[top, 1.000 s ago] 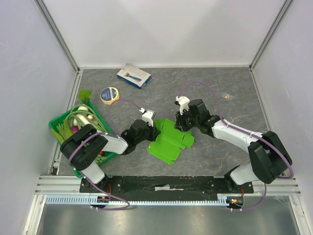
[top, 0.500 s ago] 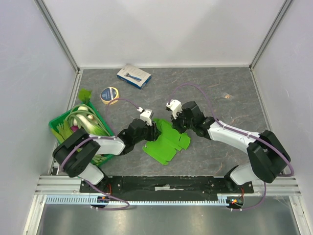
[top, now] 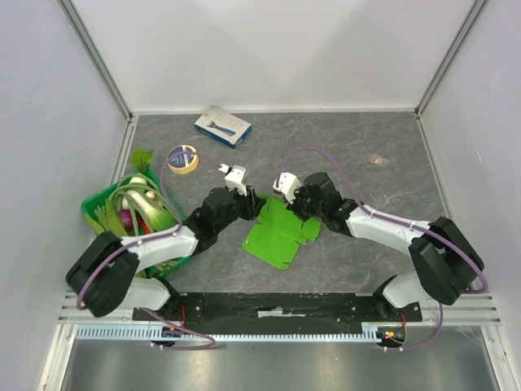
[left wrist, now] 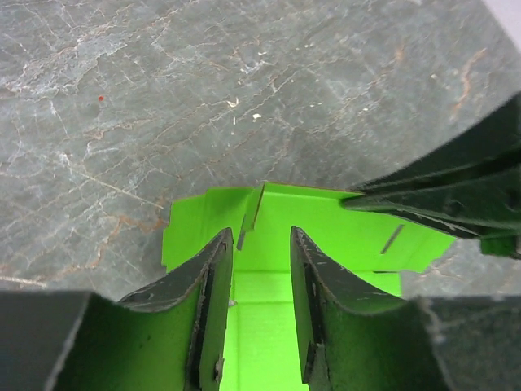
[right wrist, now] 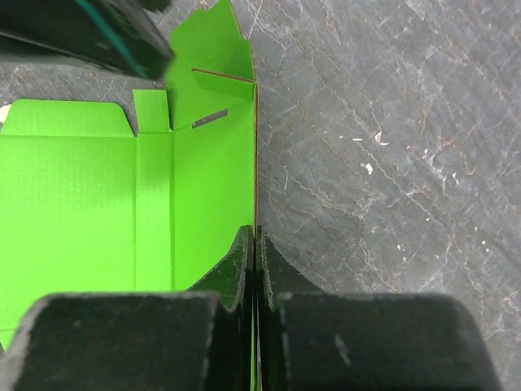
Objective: Fold the paper box
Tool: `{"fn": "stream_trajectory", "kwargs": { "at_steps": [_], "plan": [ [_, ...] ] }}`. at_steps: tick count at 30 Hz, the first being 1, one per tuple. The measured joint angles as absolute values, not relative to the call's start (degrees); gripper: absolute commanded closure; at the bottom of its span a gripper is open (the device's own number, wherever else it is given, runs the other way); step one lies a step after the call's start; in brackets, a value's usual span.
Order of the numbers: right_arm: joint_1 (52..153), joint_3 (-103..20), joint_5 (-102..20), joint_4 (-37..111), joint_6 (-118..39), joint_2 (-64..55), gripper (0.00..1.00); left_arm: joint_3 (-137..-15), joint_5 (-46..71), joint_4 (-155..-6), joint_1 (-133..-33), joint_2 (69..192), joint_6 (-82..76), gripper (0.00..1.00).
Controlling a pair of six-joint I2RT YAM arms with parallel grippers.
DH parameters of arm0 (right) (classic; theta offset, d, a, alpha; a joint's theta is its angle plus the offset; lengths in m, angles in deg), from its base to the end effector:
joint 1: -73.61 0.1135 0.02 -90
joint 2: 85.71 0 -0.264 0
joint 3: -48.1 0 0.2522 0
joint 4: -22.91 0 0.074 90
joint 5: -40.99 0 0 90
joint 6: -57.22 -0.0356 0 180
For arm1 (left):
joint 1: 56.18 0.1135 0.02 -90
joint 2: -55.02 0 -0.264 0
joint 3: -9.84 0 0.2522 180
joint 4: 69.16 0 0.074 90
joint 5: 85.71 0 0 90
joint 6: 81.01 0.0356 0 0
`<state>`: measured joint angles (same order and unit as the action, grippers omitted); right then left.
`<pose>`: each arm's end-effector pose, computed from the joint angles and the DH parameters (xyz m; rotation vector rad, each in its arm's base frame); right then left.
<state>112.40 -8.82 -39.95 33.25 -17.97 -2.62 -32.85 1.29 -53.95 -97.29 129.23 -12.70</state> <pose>0.2321 0.1938 0.1994 -1.0835 1.9478 0.4057 0.2034 -0.1750 0.2049 0.2861 1.8948 -0.7051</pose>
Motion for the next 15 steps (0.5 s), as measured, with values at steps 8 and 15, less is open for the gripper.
{"fn": "stream_trajectory", "kwargs": {
  "at_steps": [8,15],
  "plan": [
    [112.4,-8.8,-39.4,32.6,-16.3,-2.6,1.0,-37.2,1.1,-53.8,-97.3,138.4,-5.0,0.58],
    [112.4,-8.8,-38.5,32.4,-16.2,-2.6,1.0,-38.5,1.2,-52.9,-97.3,141.9,-1.8,0.65]
  ]
}}
